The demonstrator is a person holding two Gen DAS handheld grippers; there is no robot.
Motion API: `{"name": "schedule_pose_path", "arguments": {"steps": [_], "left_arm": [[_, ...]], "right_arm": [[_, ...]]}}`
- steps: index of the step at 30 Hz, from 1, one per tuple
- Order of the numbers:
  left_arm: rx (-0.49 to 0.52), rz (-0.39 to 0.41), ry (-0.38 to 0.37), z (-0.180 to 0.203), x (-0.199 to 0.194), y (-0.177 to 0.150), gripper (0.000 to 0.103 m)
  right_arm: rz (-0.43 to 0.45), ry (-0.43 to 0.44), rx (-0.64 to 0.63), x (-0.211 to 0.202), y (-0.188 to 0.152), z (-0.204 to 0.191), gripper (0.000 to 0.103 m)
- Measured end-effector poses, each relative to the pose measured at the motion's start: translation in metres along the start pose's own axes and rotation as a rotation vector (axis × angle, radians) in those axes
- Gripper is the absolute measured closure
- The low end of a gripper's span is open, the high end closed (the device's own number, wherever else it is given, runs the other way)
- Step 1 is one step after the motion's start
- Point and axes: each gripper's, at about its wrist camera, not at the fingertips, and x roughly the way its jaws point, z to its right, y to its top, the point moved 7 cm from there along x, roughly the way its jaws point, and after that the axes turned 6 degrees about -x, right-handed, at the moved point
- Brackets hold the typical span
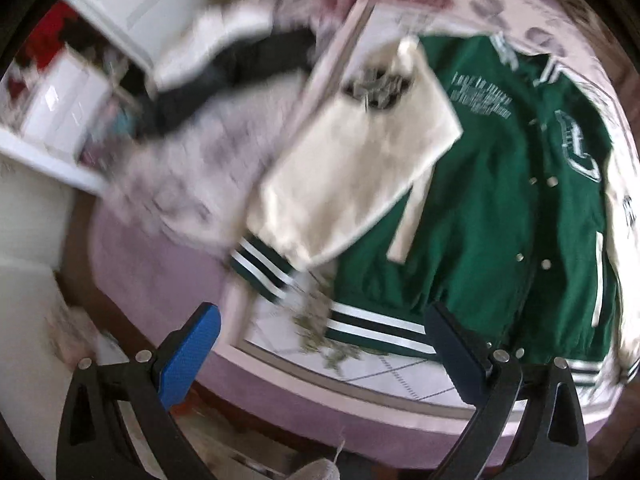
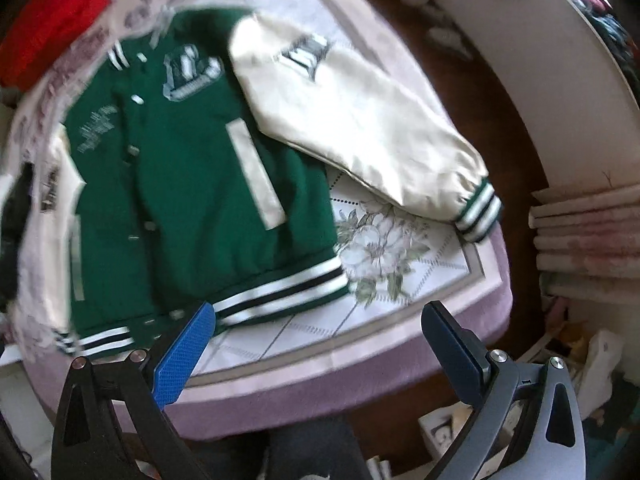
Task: Fold large clothes
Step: 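Lower both tools to the jacket's striped hem and grasp it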
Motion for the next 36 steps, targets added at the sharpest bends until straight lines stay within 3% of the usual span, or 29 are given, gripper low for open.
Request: {"name": "schedule_pose_path", "arguments": {"steps": [4,10,11,12,13,14,15,16,18,19,22,24,30,33,35,36], "left_arm": [[-0.046,-0.128,-0.06,0.008,0.08,-0.017,0.0],[-0.084,-0.185,-0.092,0.006,0.153,-0.023,0.004],[-0.07,-0.176,-0.114,0.01,0.159,-0.024,0.01],[-0.061,-0.166,-0.143,0.013,0.16,-0.024,0.026],[-0.052,-0.154,-0.184,0.019,0.159,-0.024,0.051],[-0.036,-0.139,-0.218,0.026,0.156,-0.026,0.053],[-0.019,-0.125,-0.201,0.028,0.153,-0.027,0.054],[-0.005,-0.116,-0.191,0.03,0.151,-0.028,0.061],[0.015,-0.093,-0.168,0.032,0.145,-0.032,0.07],[0.015,-0.088,-0.167,0.032,0.143,-0.034,0.076],[0.028,-0.078,-0.173,0.035,0.127,-0.046,0.082],[0.048,-0.083,-0.159,0.036,0.121,-0.056,0.083],[0.091,-0.144,-0.137,0.033,0.113,-0.106,0.081],[0.059,-0.144,-0.129,0.029,0.089,-0.117,0.078],[0.035,-0.131,-0.131,0.027,0.075,-0.114,0.078],[0.015,-0.12,-0.136,0.03,0.063,-0.11,0.074]], "right_arm": [[-0.06,0.01,0.023,0.068,0.01,0.01,0.0],[-0.093,0.043,0.036,0.127,0.016,0.012,0.0],[-0.103,0.052,0.03,0.138,0.017,0.009,0.0],[-0.109,0.054,0.027,0.144,0.017,0.007,0.0],[-0.118,0.063,0.028,0.152,0.017,0.005,0.001],[-0.128,0.086,0.035,0.16,0.016,0.002,0.003],[-0.137,0.115,0.045,0.165,0.015,-0.002,0.011],[-0.149,0.146,0.056,0.17,0.013,-0.005,0.03],[-0.158,0.212,0.084,0.176,0.01,-0.014,0.055],[-0.145,0.187,0.091,0.175,0.009,-0.015,0.062],[-0.121,0.152,0.072,0.171,0.003,-0.021,0.079],[-0.126,0.141,0.069,0.171,-0.006,-0.023,0.082],[-0.206,0.107,0.058,0.185,-0.046,-0.01,0.082],[-0.237,0.17,0.108,0.185,-0.052,-0.004,0.069],[-0.218,0.271,0.217,0.177,-0.053,0.008,0.058],[-0.196,0.298,0.259,0.174,-0.053,0.013,0.046]]}}
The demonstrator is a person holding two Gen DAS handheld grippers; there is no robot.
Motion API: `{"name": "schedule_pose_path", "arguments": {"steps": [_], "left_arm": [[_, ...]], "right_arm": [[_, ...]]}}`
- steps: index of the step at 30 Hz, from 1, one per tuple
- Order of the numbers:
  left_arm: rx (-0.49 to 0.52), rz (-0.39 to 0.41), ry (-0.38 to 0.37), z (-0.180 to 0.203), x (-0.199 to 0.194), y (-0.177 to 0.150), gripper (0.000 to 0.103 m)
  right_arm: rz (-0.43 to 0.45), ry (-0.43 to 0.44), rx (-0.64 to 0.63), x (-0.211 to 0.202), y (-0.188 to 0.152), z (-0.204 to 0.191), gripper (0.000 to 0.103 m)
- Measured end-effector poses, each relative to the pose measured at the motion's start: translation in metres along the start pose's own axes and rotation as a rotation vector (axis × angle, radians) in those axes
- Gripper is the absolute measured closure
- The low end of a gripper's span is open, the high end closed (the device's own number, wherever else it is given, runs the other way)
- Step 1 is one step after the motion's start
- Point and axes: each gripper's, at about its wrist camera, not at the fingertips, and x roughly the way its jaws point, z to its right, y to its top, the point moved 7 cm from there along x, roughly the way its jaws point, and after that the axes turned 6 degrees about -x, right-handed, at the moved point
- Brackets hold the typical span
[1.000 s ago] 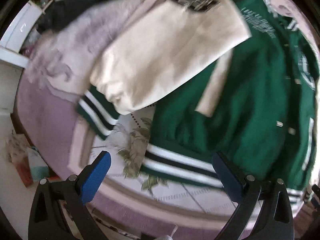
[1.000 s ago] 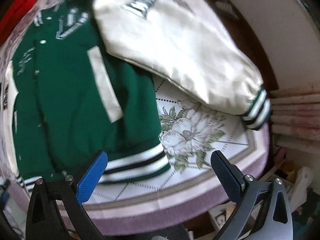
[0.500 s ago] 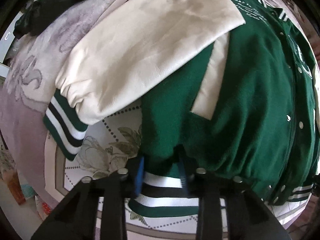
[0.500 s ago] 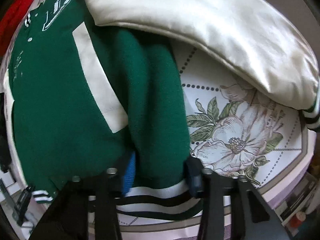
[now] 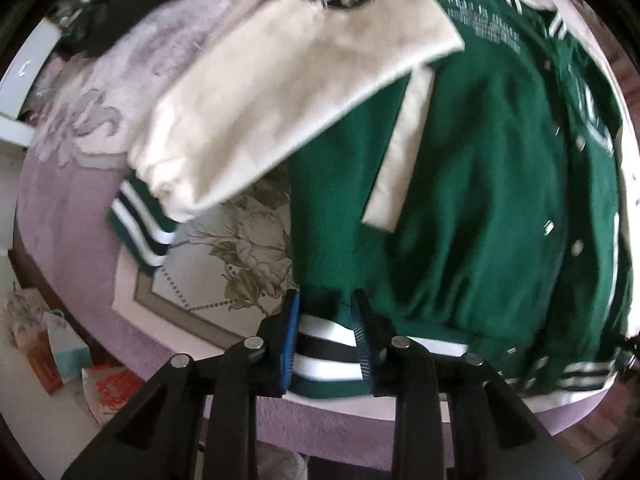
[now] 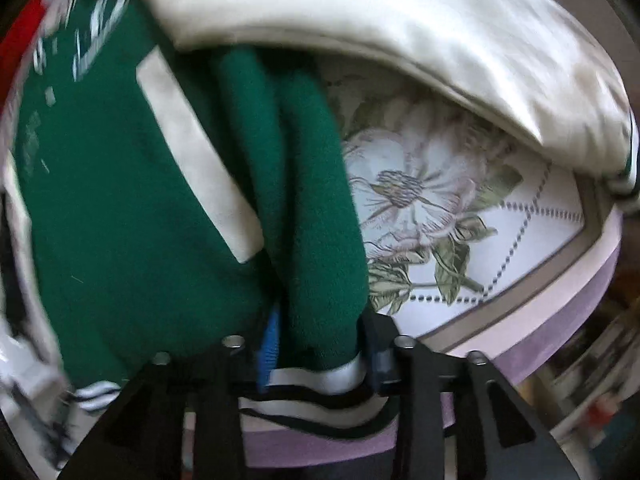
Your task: Fold large clothes
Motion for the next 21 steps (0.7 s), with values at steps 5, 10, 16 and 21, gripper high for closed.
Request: {"name": "schedule_pose_path", "arguments": {"steps": [5,10,16,21], "left_arm": [[-0.007,0.074,-0.054,0.046,-0.055,0.024,0.008],[0.111,0.193,-0.075,0.106,-0.046,0.076,0.008],[0.263,0.173,-0.005,0.189,0.018,0.093,0.008],[0.251,0.028,0.027,0.203,0.078,0.091,0.007]], "right_arm": [[0.2,0.192,0.335,-0.032,0.01,0.055,0.034],[0.342,0.363,0.708,-0.022,0.035,0.13,0.034],[0.571,0.458,0.805,-0.027,0.071,0.148,0.035],[0.65,0.478,0.83,-0.014,0.1,0.145,0.083]]}}
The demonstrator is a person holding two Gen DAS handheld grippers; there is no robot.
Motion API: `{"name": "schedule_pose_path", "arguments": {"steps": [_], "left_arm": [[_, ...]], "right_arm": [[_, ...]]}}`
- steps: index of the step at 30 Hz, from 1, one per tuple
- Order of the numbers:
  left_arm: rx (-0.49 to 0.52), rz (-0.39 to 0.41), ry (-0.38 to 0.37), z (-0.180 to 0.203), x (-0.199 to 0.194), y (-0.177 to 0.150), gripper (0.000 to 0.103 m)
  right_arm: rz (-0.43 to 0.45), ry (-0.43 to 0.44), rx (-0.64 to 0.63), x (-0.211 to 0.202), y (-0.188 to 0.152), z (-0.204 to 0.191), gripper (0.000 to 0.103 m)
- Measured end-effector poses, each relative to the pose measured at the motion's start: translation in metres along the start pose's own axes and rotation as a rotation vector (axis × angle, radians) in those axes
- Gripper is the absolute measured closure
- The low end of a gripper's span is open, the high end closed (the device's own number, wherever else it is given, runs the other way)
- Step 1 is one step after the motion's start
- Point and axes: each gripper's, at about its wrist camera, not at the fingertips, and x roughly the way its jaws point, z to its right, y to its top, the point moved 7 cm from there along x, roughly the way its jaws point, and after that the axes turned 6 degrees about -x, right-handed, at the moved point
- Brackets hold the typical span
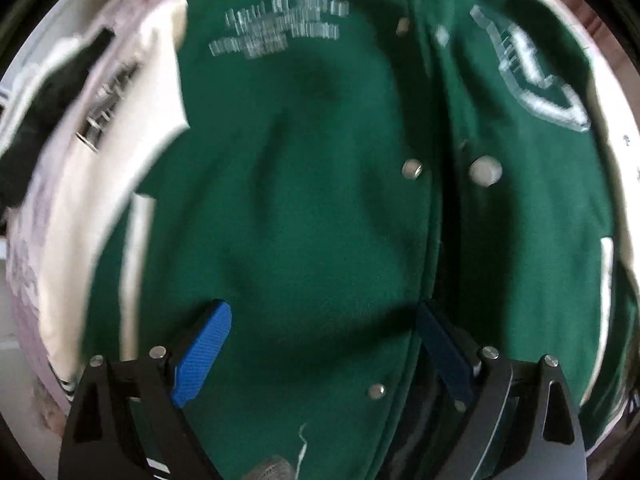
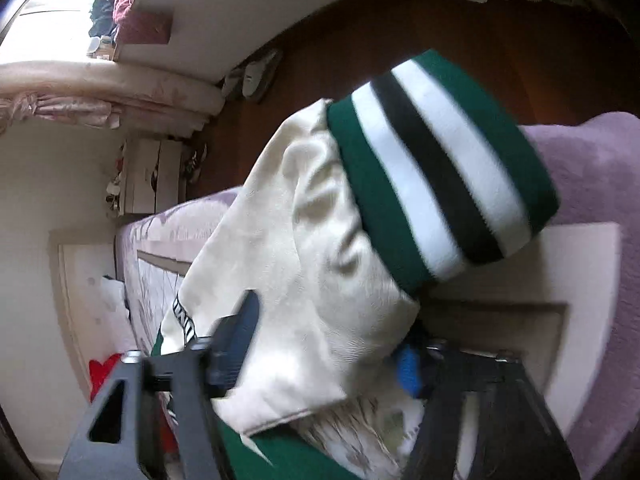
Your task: Fold large clothes
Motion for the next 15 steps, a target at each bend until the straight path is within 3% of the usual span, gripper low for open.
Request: {"name": "schedule_pose_path", "arguments": {"steps": [1,3,5,9,15], "left_arm": [[-0.013,-0.011,-0.016,0.0,0.005,0.001,0.0],[-0.065,-0.04,-0.06,-0.005,0.018,0.005,0.0],[-0.102,-0.033,-0.086,-0.009,0.021,0.01,0.0],[-0.125,0.009,-0.078,-0.014,0.025,0.018,0.0],[-0.154,0.055,-0.089,-0.022,0.024,0.03,0.0]], "right_arm": [[-0.003,0.004,0.006,-0.001,0.015,0.008,0.091],[-0.001,-0.004,0.003,-0.001,0.015,0.008,0.095],[0.005,-0.02,-0.041,0.004,0.02,-0.004,0.097],[0.028,-0.017,-0.119,-0.028,0.037,-0.006,0.098],[0.104,-0.009,-0.33,-0.066,0.029,-0.089,0.099]]}}
